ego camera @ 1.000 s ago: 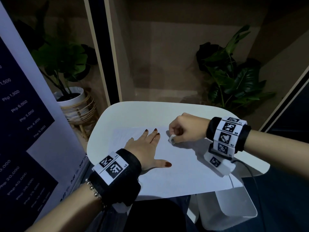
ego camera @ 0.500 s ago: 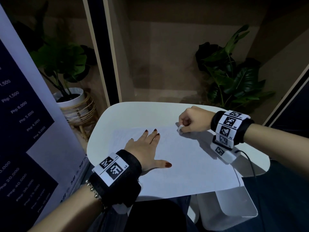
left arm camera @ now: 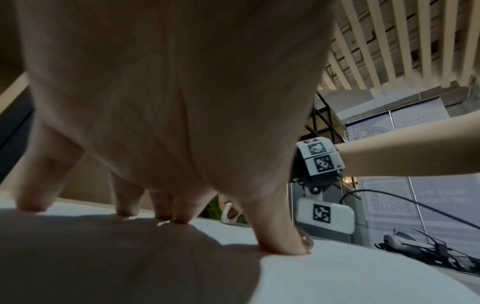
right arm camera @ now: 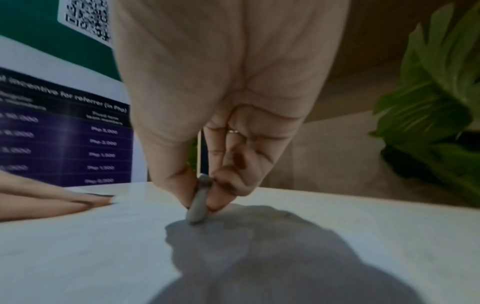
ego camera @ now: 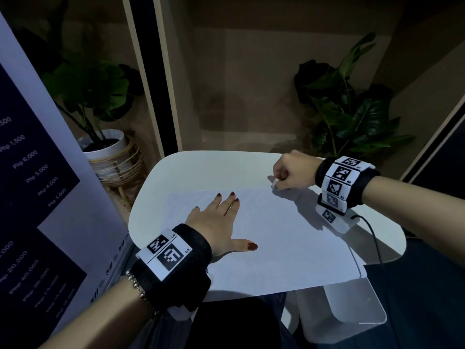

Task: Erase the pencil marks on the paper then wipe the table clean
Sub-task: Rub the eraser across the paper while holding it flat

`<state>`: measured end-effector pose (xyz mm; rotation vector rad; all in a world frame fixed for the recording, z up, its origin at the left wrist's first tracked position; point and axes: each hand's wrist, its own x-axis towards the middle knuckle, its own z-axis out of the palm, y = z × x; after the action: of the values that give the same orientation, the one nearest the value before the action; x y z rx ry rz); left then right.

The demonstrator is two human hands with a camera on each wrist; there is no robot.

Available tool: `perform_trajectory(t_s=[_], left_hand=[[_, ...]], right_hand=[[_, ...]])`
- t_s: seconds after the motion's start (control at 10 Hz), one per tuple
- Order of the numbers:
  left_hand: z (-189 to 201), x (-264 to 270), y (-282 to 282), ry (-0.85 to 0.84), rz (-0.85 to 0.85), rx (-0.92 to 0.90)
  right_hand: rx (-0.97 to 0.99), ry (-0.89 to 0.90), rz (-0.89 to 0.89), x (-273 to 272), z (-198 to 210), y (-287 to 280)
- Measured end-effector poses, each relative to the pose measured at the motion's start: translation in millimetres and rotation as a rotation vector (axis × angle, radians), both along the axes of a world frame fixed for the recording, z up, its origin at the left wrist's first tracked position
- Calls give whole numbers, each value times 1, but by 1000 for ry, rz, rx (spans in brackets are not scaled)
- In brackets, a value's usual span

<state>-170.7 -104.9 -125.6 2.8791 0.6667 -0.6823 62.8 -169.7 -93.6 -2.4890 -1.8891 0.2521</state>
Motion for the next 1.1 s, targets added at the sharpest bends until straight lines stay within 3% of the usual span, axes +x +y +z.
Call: perform_trajectory(t_s=[0.1,0.2,0.5,0.7,0.8,0.9,1.1], left_hand=[[0,0,0,-1,-1,2],[1,1,0,3,-1,3],[1,0,-1,5,1,1],[-1,0,0,2,4,6],[-2,0,0,9,3,5],[-1,0,0,8,2,8],[-1,-1,-1,3,11,1]], right_hand=[[-4,-13,3,0,4,6],[2,84,67,-17,-3,9],[2,43,-53,-4,5,7],[8,168,166,-62,-9,-1],[11,164,126,-53,-11,-2],[30,52,56,-37,-3,0],[42,119,176,-70,-14,-1]])
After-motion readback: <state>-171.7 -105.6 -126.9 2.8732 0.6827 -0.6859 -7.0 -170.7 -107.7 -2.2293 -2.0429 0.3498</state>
